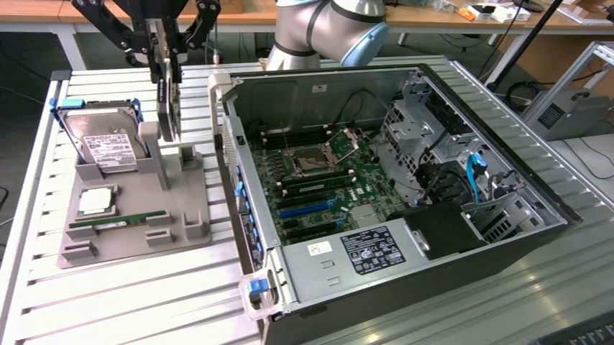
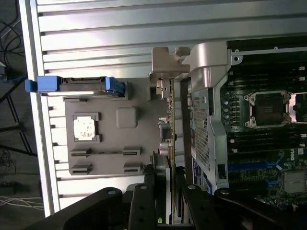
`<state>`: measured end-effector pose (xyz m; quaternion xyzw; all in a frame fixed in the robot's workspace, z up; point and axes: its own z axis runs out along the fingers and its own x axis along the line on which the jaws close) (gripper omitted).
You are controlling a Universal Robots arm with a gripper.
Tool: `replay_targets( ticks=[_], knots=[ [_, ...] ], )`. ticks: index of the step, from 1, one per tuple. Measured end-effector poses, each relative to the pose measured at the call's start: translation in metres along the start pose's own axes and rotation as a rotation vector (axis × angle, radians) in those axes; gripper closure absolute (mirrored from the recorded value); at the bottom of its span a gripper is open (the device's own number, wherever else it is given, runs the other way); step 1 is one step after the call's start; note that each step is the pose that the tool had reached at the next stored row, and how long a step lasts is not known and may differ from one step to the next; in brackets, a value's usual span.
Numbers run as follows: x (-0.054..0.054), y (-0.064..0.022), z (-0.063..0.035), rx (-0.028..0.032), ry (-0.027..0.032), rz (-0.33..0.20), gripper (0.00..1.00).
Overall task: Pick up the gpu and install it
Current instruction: 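Pick up the gpu and move the gpu toward the slot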
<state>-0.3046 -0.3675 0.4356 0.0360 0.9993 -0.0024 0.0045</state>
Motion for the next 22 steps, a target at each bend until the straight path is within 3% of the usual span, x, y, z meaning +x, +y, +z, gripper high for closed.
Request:
replay_targets(
  ticks=[22],
  knots=[
    [0.000,-0.0001,-0.0179,0.0000,0.0000,0.000,0.73]
  ],
)
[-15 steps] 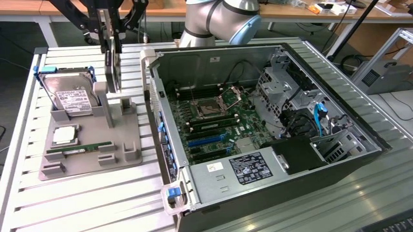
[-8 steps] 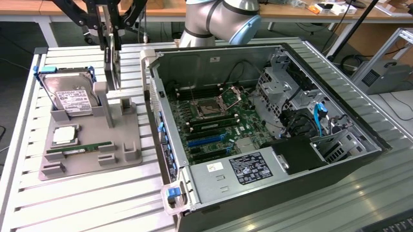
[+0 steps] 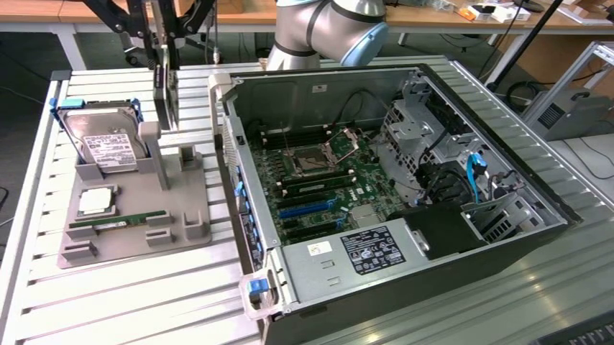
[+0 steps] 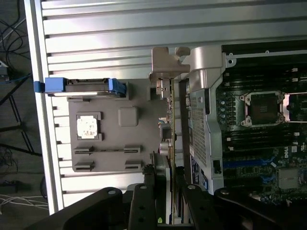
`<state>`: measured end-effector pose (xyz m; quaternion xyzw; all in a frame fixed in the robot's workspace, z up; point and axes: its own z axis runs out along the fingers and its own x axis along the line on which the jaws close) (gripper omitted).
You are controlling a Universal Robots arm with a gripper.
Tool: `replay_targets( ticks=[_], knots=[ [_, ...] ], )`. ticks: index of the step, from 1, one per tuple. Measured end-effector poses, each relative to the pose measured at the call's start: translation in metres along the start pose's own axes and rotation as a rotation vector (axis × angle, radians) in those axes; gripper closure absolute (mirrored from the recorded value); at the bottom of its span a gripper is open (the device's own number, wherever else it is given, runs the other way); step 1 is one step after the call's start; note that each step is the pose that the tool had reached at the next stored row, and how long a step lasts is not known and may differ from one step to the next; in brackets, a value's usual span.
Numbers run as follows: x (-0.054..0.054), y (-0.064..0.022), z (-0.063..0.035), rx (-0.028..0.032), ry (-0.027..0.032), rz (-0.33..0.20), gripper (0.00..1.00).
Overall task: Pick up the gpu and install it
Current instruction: 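Pick up the gpu and move the gpu toward the slot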
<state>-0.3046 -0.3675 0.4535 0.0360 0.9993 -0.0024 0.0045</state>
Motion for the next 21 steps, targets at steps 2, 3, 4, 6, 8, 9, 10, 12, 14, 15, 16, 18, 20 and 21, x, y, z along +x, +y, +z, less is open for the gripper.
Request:
replay_targets(
  ticks=[2,3,4,6,8,9,10,12,14,15,16,18,20,21],
  knots=[
    [0.0000,0.0000,-0.0018,0.0000,0.0000,0.000,0.73],
    [0.0000,0.0000,-0.0025,0.0000,0.0001,0.000,0.73],
    [0.0000,0.0000,-0.0024,-0.0001,0.0000,0.000,0.73],
    [0.0000,0.0000,-0.0025,0.0000,0.0000,0.000,0.73],
    [-0.0002,-0.0002,-0.0026,0.0001,0.0002,0.000,0.73],
    [-0.0003,-0.0003,-0.0026,0.0001,0.0002,0.000,0.73],
    [-0.0005,-0.0004,-0.0025,0.0000,0.0001,0.000,0.73],
    [-0.0012,-0.0006,-0.0025,0.0000,0.0001,0.000,0.73],
    [-0.0019,-0.0009,-0.0025,0.0001,0.0001,0.000,0.73],
    [-0.0024,-0.0009,-0.0025,0.0001,0.0001,0.000,0.73],
    [-0.0028,-0.0011,-0.0025,0.0001,0.0000,0.000,0.73],
    [-0.0036,-0.0015,-0.0024,0.0000,0.0000,0.000,0.73],
    [-0.0040,-0.0018,-0.0024,0.0001,0.0001,0.000,0.73],
    [-0.0042,-0.0019,-0.0024,0.0000,0.0000,0.000,0.73]
  ],
)
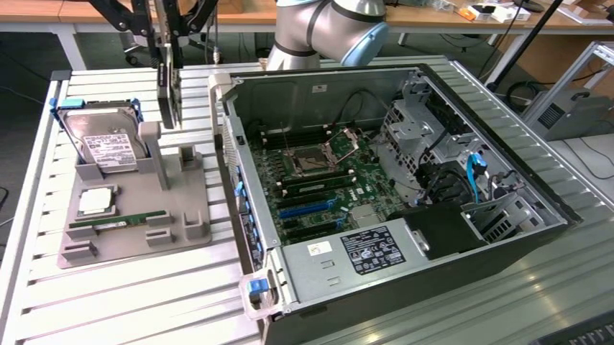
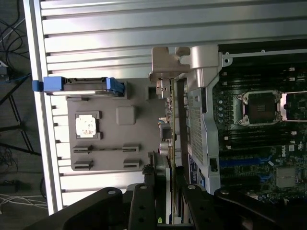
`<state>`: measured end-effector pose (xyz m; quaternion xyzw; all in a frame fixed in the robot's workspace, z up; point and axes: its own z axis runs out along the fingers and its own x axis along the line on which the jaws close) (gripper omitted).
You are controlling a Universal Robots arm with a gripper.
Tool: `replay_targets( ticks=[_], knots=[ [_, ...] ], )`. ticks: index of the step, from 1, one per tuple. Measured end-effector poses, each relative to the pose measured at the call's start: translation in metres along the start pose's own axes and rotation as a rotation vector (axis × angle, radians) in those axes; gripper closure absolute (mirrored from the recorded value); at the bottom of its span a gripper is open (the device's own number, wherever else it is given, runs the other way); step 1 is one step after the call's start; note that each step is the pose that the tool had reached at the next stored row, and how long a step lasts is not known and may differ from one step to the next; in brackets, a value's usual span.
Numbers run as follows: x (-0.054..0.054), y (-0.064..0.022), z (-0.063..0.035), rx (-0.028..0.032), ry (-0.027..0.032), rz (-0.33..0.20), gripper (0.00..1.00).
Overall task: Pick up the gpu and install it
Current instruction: 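Pick up the gpu and move the gpu toward the slot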
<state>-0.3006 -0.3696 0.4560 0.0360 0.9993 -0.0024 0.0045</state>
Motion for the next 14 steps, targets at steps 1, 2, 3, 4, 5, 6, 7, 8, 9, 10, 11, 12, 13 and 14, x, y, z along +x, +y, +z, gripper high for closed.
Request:
replay_targets(
  ticks=[1,2,3,4,5,6,7,8,9,10,11,12,13,14],
  knots=[
    [-0.0002,-0.0001,0.0000,-0.0001,0.0000,0.000,0.73],
    [-0.0004,-0.0002,0.0000,0.0000,0.0000,0.000,0.73],
    [-0.0007,-0.0003,0.0000,0.0000,0.0000,0.000,0.73],
    [-0.0009,-0.0004,0.0000,0.0000,0.0000,0.000,0.73],
    [-0.0012,-0.0004,0.0000,0.0000,0.0000,0.000,0.73],
    [-0.0016,-0.0005,0.0000,0.0000,0.0000,0.000,0.73],
    [-0.0018,-0.0005,0.0000,0.0000,0.0000,0.000,0.73],
    [-0.0021,-0.0005,0.0001,0.0000,0.0000,0.000,0.73],
    [-0.0024,-0.0005,0.0000,0.0000,0.0001,0.000,0.73],
    [-0.0027,-0.0005,0.0001,0.0000,0.0001,0.000,0.73],
    [-0.0030,-0.0005,0.0001,0.0000,0.0000,0.000,0.73],
    [-0.0032,-0.0005,0.0001,0.0000,0.0000,0.000,0.73],
    [-0.0034,-0.0005,0.0001,0.0000,0.0000,0.000,0.73],
    [-0.0035,-0.0004,0.0001,0.0000,0.0000,0.000,0.73]
  ],
)
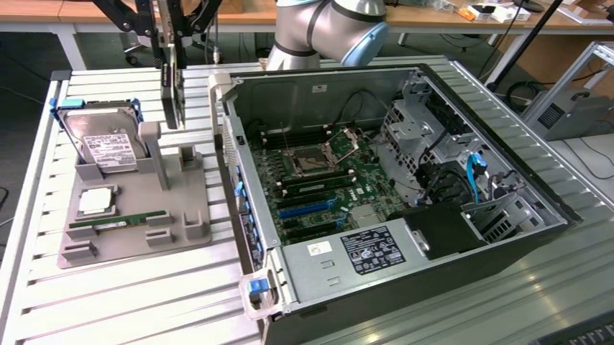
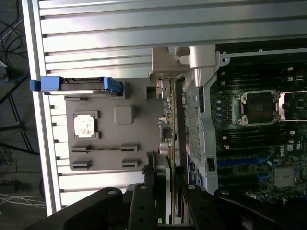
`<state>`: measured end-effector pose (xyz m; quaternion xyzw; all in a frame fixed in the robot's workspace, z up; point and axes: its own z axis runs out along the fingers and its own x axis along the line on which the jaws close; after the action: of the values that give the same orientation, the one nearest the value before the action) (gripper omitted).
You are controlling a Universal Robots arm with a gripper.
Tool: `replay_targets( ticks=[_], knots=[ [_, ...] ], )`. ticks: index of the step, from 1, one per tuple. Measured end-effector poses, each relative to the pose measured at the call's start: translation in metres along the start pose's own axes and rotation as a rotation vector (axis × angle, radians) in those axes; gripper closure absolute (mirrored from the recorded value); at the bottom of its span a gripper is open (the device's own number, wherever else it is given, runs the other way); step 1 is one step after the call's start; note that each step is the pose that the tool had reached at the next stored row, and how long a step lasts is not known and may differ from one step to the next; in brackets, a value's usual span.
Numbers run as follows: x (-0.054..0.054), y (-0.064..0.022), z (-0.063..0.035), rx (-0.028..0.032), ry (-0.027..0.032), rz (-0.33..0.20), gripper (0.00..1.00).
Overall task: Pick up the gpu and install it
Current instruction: 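Pick up the gpu and move the gpu toward the slot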
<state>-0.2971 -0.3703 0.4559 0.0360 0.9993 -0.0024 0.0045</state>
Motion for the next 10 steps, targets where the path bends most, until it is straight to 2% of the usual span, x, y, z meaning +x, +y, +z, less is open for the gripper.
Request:
replay_targets(
  ticks=[10],
  knots=[
    [-0.0030,0.0002,0.0000,0.0008,-0.0001,0.000,0.73]
  ],
)
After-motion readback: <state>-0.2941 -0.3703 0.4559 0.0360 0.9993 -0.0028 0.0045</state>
